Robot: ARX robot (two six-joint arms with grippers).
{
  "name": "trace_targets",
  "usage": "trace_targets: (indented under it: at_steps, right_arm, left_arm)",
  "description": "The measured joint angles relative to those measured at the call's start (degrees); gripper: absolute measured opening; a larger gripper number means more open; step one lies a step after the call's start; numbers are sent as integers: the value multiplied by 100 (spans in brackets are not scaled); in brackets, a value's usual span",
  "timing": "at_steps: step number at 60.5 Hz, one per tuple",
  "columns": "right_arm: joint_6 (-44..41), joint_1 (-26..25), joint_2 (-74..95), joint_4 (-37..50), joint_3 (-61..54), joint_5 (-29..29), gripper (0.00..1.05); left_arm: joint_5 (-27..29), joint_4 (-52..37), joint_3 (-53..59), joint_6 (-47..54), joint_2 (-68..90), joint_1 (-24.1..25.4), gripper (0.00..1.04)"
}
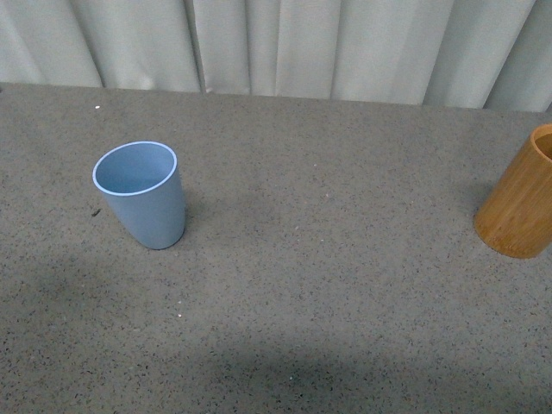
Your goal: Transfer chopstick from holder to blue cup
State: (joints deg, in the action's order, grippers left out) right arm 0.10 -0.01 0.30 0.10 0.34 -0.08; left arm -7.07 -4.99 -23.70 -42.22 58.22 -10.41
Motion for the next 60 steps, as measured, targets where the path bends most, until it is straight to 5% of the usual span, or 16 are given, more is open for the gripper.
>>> trace_targets:
  at_steps: [24, 60]
  right_arm:
    - [0, 0, 0, 0, 0, 0, 95]
    - [0, 0, 0, 0, 0, 0, 95]
  left_arm:
    - [450, -413, -1180, 79, 2295, -470, 98]
    - [1043, -273, -1928, 227, 3504, -553, 98]
